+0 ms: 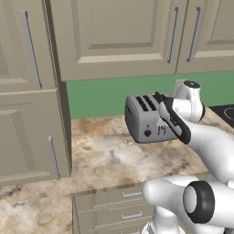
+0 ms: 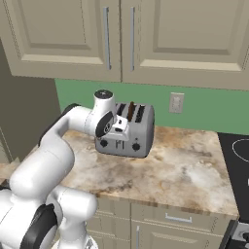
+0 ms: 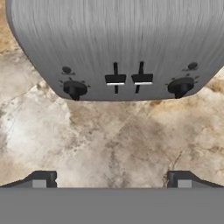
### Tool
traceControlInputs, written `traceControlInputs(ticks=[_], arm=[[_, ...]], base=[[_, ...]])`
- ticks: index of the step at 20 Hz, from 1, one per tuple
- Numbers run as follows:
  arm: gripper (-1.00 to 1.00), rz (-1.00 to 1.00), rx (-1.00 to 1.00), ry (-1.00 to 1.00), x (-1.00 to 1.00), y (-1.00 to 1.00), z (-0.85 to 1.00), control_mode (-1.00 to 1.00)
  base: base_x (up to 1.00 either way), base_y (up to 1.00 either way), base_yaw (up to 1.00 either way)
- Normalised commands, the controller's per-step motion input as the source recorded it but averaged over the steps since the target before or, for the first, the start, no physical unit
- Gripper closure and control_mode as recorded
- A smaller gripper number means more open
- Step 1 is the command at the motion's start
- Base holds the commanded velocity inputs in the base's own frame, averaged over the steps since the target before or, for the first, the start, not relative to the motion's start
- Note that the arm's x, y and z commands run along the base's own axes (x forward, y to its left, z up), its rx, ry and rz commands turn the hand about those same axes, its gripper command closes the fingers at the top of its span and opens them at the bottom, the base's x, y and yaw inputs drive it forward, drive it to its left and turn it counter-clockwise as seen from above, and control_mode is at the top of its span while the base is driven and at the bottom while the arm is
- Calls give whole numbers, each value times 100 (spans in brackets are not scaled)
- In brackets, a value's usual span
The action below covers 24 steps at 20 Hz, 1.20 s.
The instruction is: Start the toaster. Once the lever pops up, take the bread to the plate on the dining counter.
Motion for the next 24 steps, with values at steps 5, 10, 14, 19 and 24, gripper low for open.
traceControlInputs(ticks=[5, 10, 14, 19, 24], arm=[[-100, 1, 0, 0, 9, -12, -16, -100], [-100, 1, 0, 0, 13, -7, -9, -100], [-100, 0, 0, 0, 18, -1, -1, -100], [-100, 0, 0, 0, 17, 0, 0, -100], [-100, 0, 0, 0, 13, 0, 0, -100]], base=[[0, 0, 0], [0, 0, 0], [0, 0, 0], [0, 0, 0], [0, 0, 0]])
